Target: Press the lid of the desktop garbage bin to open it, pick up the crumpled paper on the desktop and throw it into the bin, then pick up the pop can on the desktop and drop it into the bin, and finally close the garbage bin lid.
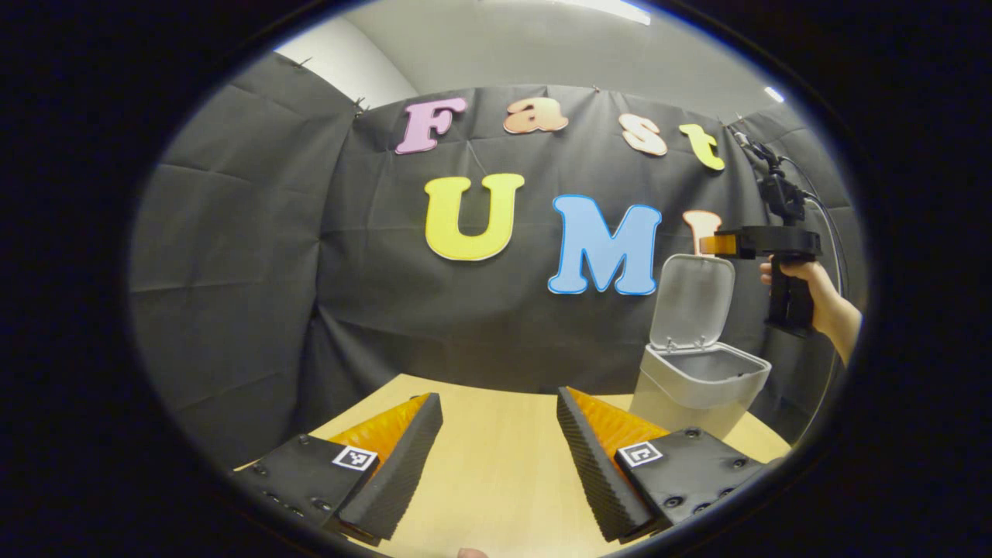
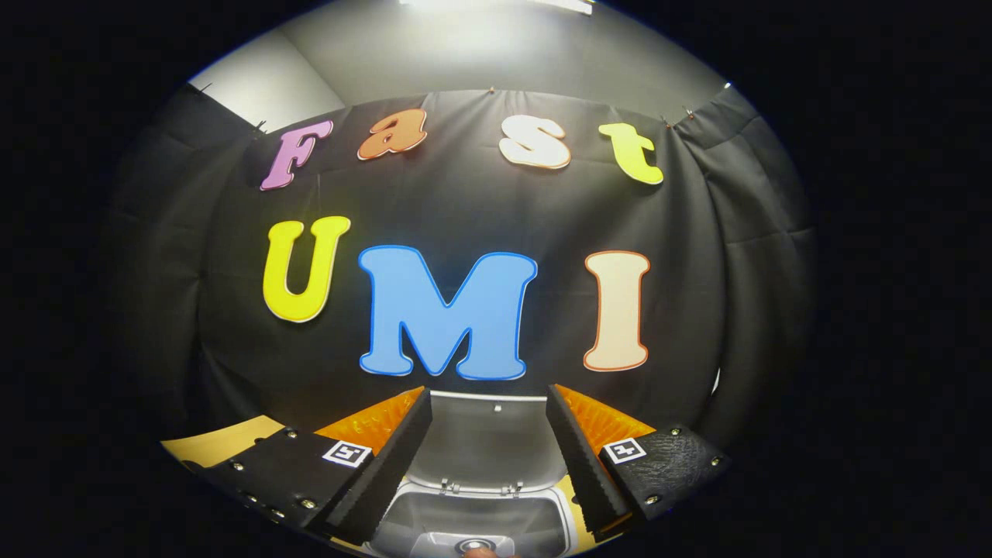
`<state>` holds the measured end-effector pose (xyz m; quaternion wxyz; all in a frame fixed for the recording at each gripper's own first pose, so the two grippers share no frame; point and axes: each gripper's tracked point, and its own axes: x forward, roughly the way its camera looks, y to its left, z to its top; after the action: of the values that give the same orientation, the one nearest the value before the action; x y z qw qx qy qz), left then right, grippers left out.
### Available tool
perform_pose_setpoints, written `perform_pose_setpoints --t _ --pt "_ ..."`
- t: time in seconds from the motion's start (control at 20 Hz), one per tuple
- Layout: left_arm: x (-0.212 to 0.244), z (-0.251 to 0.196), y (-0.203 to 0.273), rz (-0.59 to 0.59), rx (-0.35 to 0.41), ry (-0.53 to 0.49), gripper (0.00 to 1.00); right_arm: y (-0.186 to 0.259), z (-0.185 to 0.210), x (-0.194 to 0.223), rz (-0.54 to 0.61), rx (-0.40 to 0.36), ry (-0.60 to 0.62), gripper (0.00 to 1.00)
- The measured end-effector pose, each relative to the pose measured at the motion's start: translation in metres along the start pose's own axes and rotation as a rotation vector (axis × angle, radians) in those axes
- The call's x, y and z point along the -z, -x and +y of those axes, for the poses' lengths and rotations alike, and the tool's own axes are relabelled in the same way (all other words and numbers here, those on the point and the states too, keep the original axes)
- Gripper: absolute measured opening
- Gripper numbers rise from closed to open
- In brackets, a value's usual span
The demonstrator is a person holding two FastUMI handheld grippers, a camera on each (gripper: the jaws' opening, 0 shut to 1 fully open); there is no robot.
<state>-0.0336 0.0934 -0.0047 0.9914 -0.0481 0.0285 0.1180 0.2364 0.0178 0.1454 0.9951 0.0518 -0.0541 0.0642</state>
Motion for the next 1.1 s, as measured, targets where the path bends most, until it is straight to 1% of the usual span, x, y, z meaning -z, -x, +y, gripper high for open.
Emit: perform_pose_setpoints --t 0.1,0.15,0.2,0.3,0.35,0.4,0.45,0.5,0.8,1.1 --pt "-0.001 0.006 0.003 0.000 -0.015 0.003 0.98 -0.014 -0.003 -0.002 -0.003 0.012 0.003 0.93" --pt "-0.002 0.009 0.004 -0.001 -0.024 0.006 0.98 -0.021 -0.004 -0.002 0.006 0.013 -0.002 1.00" --pt "-0.003 0.012 0.005 -0.002 -0.032 0.009 0.98 -0.028 -0.005 -0.001 0.020 0.015 -0.011 0.93" --pt "-0.005 0.015 0.007 -0.005 -0.045 0.011 0.98 -0.041 -0.007 0.003 0.037 0.022 -0.013 0.93" --pt "-0.005 0.018 0.009 -0.006 -0.050 0.010 0.96 -0.046 -0.008 0.005 0.047 0.027 -0.005 0.93" --pt "-0.005 0.019 0.010 -0.004 -0.056 0.008 0.96 -0.051 -0.010 0.010 0.062 0.035 0.006 1.00" --pt "-0.004 0.021 0.010 -0.004 -0.061 0.007 0.96 -0.052 -0.010 0.010 0.067 0.032 0.003 0.93" --pt "-0.004 0.022 0.010 -0.005 -0.064 0.009 0.96 -0.055 -0.010 0.010 0.070 0.039 -0.003 0.93" --pt "0.000 0.019 0.010 0.000 -0.055 0.016 0.96 -0.050 -0.008 0.016 0.129 0.008 -0.026 0.93" --pt "0.003 0.003 0.007 0.002 -0.005 0.006 0.96 -0.012 -0.007 0.027 0.214 -0.035 -0.025 0.94"
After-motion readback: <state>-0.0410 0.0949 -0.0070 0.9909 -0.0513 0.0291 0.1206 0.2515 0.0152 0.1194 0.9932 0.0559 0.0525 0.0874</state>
